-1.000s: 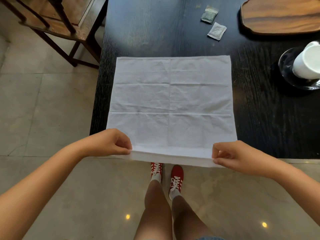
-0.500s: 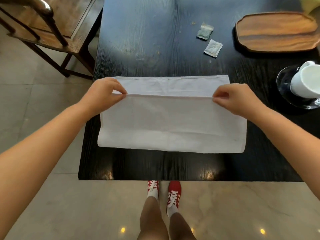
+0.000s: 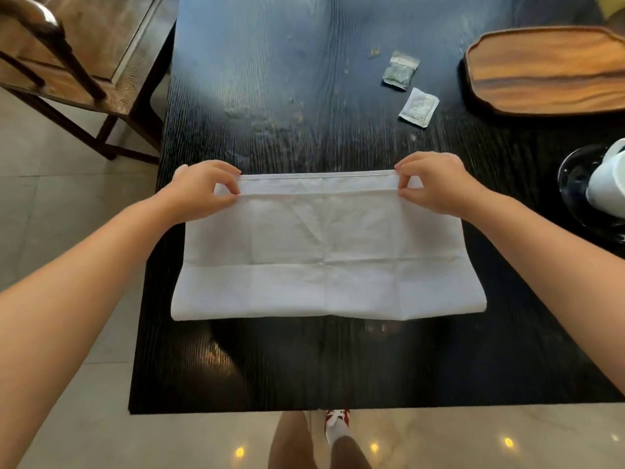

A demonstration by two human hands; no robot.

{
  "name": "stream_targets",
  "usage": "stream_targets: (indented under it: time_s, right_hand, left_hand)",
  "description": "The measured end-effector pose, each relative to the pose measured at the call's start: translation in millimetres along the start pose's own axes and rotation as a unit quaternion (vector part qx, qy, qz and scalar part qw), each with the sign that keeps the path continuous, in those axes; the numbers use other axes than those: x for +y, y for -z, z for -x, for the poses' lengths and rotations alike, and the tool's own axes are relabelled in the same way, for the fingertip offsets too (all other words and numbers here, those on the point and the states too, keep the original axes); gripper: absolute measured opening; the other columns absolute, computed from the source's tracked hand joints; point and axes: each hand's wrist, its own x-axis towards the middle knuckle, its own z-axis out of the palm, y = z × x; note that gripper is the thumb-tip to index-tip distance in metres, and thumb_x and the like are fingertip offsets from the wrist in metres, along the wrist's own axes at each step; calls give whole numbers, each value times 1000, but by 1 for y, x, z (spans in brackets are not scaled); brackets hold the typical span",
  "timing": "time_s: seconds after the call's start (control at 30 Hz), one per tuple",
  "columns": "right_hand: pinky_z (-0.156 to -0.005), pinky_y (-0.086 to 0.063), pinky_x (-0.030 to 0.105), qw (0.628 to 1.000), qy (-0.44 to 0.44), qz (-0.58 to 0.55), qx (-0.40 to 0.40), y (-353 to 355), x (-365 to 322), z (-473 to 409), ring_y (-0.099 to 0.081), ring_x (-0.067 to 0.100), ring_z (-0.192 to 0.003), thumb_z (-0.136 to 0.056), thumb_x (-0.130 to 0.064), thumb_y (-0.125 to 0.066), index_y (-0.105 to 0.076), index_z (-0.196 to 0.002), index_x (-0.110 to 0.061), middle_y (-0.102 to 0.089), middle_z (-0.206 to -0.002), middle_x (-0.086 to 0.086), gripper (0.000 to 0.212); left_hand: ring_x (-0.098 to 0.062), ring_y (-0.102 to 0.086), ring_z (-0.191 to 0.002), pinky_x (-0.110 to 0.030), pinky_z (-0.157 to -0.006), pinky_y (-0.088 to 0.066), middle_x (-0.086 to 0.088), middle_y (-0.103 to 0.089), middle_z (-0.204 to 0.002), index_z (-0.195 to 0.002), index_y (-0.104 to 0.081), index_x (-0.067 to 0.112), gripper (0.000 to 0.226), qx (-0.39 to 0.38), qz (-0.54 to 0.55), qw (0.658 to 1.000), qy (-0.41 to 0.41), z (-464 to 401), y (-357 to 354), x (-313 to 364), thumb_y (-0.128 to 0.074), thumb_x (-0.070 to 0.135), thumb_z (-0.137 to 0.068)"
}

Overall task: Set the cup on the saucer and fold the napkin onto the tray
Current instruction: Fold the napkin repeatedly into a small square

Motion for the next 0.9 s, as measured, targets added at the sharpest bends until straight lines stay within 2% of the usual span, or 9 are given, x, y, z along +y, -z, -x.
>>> stream_targets:
  time_s: [0.07, 0.13, 0.23, 0.37, 0.43, 0.53, 0.67, 0.83, 0.9]
  right_hand:
    - [-95, -31, 42, 999, -18, -2, 51, -3, 0, -7, -56, 25, -103, -81, -16, -61, -67, -77, -14, -64, -103, 5, 7]
    - [-90, -30, 38, 995, -48, -14, 86, -5, -1, -14, -56, 25, -95, -80, -14, -59, -68, -78, -13, -62, -89, 2, 9]
    - [-86, -26, 34, 990, -78, -34, 117, -7, -2, -19, -54, 21, -89, -79, -10, -56, -68, -77, -14, -54, -77, -4, 13]
    - [-81, -19, 32, 986, -94, -35, 133, -12, -3, -23, -52, 16, -82, -77, -10, -56, -69, -74, -15, -48, -63, -9, 14]
    - [-82, -20, 33, 985, -98, -39, 138, -13, -3, -25, -53, 16, -81, -77, -12, -57, -67, -73, -16, -51, -63, -9, 12]
    - [-82, -20, 34, 983, -96, -65, 144, -15, 0, -25, -56, 18, -85, -77, -15, -59, -64, -78, -22, -62, -76, -5, 8]
    - [-80, -16, 33, 988, -95, -63, 105, -13, -1, -19, -51, 14, -81, -79, -16, -59, -63, -72, -27, -54, -68, -9, 13]
    - [-84, -17, 33, 995, -62, -7, -75, -4, -7, 13, -55, 14, -78, -80, -21, -61, -64, -72, -28, -55, -64, -11, 11]
    - [-86, -20, 35, 995, -55, 19, -87, -6, -12, 27, -55, 17, -81, -80, -20, -60, -63, -72, -27, -54, -66, -10, 11]
  left_hand:
    - [-23, -55, -110, -51, -102, -35, -2, -64, -114, -83, -70, 16, 8, 51, 11, 999, -14, -6, -1, -2, -63, 18, -85]
    - [-26, -60, -99, -43, -94, -43, -7, -68, -101, -87, -72, 9, 10, 96, 12, 995, -17, -12, -4, -1, -63, 12, -84]
    - [-28, -60, -91, -39, -85, -47, -12, -67, -91, -87, -72, 5, 12, 145, 29, 989, -3, -17, -8, 2, -62, 8, -82]
    - [-28, -61, -89, -33, -81, -46, -14, -69, -91, -89, -73, 3, 14, 186, 42, 981, 20, -20, -14, 6, -61, 6, -81]
    - [-27, -61, -90, -32, -81, -46, -13, -69, -91, -89, -72, 4, 14, 198, 46, 979, 29, -20, -17, 7, -61, 6, -81]
    - [-21, -60, -82, -32, -77, -46, -3, -66, -83, -93, -65, 12, 14, 191, 92, 975, 68, -21, -19, 5, -64, 10, -79]
    - [-22, -60, -78, -39, -82, -49, 2, -62, -74, -82, -69, 17, 3, 130, 67, 987, 72, -19, -15, 7, -67, 18, -79]
    - [-12, -53, -67, -29, -68, -38, 9, -59, -67, -66, -65, 26, 13, -108, -29, 990, 90, 1, 0, 19, -69, 17, -76]
    - [-17, -55, -74, -31, -73, -36, 7, -60, -74, -70, -63, 26, 11, -135, -79, 982, 104, 12, -4, 26, -65, 19, -78]
